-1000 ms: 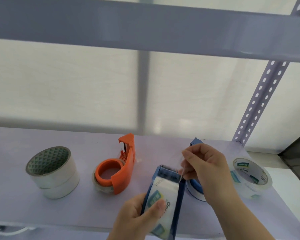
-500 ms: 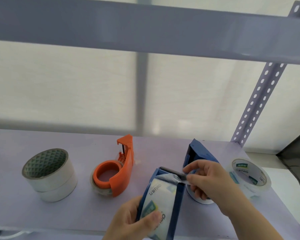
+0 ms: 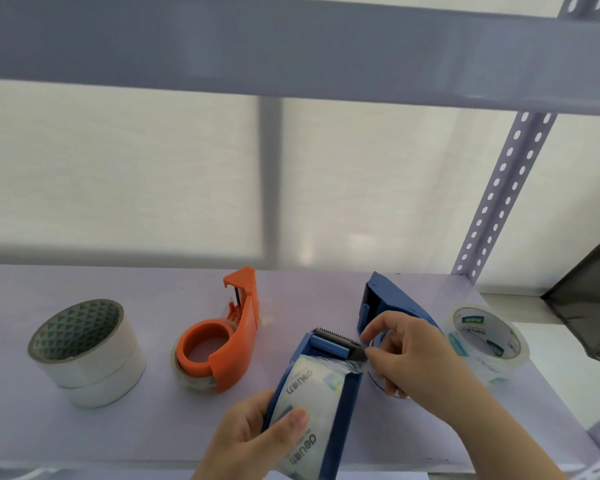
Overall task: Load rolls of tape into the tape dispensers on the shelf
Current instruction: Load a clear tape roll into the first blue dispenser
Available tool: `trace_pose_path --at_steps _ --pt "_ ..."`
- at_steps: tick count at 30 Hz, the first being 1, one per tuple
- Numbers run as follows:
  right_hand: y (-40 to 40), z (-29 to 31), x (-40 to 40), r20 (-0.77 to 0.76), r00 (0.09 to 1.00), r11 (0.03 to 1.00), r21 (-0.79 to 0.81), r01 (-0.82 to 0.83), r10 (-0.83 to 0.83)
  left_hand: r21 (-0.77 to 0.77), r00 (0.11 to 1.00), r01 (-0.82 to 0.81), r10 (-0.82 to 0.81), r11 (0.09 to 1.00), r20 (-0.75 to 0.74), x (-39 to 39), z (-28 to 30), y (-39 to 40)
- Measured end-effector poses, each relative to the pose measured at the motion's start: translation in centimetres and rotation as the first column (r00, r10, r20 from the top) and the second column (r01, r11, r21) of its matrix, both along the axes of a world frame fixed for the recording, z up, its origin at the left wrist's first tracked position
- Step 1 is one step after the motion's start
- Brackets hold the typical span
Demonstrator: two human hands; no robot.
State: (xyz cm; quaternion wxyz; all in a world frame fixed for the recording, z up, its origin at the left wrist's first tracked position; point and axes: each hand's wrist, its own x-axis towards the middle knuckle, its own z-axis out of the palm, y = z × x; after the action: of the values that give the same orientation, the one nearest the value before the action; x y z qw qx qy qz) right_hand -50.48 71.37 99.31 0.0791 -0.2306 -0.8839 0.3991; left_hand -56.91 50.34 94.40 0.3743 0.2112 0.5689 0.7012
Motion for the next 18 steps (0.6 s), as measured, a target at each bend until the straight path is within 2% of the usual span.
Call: trace_pose_path --at_steps 7,14,18 --pt "-0.2 -0.2 -1.1 -0.011 1.000 0.969 0.248 -0.008 0.011 -0.029 1.000 0.007 -0.007 1.000 0.013 -0.1 0.1 -0.3" --pt "-0.2 0.3 -2.0 0.055 0.995 0.941 0.322 -0.102 0.089 -0.031 1.000 -0.022 0.022 0.999 0.016 0.1 0.3 -0.3" --pt "0.1 0.8 -1.7 0.091 0.980 0.893 0.403 -0.199 0.177 -0.026 0.997 -0.059 0.061 0.998 0.048 0.1 0.4 -0.1"
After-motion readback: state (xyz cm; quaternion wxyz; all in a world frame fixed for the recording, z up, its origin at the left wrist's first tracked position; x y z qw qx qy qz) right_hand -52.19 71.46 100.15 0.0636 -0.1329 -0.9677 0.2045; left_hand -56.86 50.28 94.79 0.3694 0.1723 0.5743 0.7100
